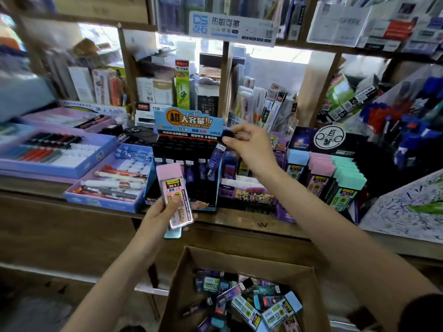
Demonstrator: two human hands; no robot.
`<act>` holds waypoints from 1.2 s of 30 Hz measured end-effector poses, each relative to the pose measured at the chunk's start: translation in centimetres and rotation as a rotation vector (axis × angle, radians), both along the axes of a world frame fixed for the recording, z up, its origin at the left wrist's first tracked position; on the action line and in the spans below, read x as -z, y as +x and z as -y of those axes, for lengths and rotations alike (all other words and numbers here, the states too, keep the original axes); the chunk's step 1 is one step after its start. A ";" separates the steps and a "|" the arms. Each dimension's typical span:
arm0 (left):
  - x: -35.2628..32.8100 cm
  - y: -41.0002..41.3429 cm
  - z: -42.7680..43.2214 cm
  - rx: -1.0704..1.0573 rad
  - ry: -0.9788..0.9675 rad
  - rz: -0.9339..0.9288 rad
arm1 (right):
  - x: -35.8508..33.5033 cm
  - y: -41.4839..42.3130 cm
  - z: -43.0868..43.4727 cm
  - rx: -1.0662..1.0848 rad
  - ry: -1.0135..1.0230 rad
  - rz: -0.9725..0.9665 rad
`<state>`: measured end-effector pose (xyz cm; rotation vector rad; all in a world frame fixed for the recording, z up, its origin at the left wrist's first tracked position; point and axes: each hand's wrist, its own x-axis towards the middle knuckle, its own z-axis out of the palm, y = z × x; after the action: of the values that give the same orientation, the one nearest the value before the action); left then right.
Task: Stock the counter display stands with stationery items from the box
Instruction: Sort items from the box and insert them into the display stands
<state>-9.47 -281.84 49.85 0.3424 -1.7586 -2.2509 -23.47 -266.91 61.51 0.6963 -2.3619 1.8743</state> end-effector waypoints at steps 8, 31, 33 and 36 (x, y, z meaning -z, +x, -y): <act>0.4 1.9 2.5 -0.020 -0.040 -0.001 | 2.7 -0.6 4.2 -0.014 0.371 -0.233; -0.3 0.7 0.2 0.101 -0.092 -0.054 | 2.6 2.3 2.2 -0.207 0.399 -0.012; -0.6 0.3 -0.8 0.140 -0.110 -0.057 | 3.0 3.1 1.0 -0.256 0.296 0.098; -1.0 -0.5 -2.6 0.175 -0.122 -0.067 | 3.2 3.5 -1.2 -0.244 0.141 0.227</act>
<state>-9.95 -279.29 50.82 0.0902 -1.9477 -2.2262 -20.02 -265.68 58.35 0.8621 -2.6803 1.9888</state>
